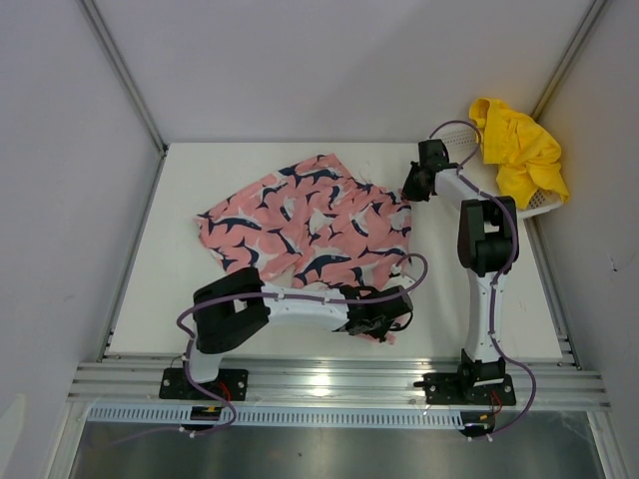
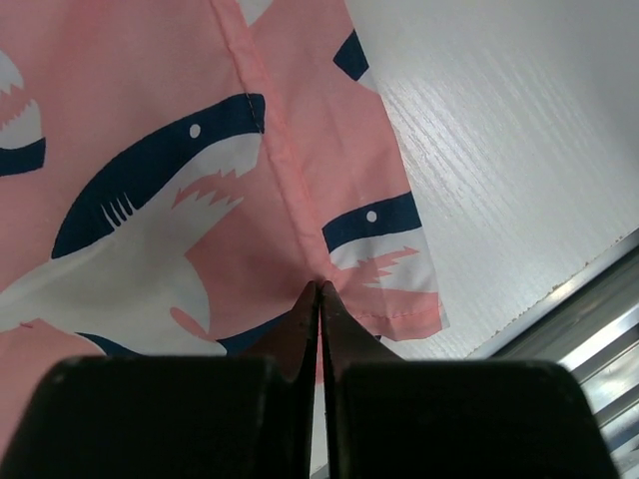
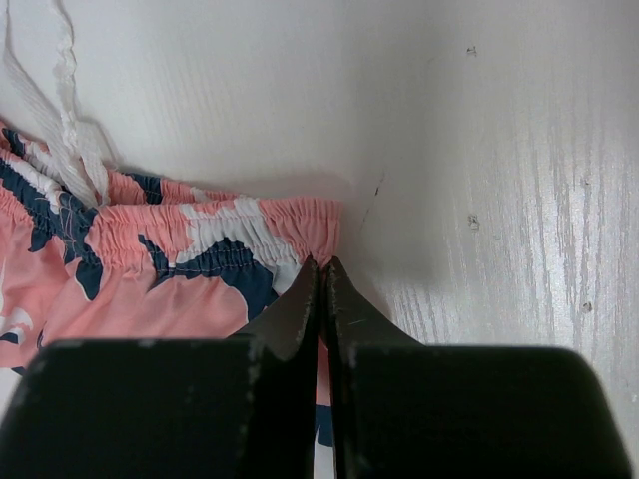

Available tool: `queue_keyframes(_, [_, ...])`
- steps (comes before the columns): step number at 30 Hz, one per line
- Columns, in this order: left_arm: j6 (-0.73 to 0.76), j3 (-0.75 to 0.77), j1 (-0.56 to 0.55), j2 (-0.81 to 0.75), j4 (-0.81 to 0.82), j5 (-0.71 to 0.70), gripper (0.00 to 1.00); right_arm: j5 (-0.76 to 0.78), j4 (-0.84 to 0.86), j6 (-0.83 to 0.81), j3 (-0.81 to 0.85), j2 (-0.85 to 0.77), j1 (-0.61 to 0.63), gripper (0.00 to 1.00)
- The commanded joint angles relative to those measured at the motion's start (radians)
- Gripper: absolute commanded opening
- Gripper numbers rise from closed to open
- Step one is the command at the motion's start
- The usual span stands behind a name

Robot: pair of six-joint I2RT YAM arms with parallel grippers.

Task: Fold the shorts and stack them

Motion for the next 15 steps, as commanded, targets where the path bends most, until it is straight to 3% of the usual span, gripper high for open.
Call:
queue_keyframes(1, [-0.010,0.001,-0.023,-0.038,-0.062,0.010,0.00,-0.010,0.017,0.007,-0.005,-0.037,-0.005,0.00])
queue_keyframes(15, [-0.042,-0.146,-0.070,-0.313,0.045,0.111,0.00,-0.024,0.040,0.018,-0.033,-0.048,-0.009,0.00])
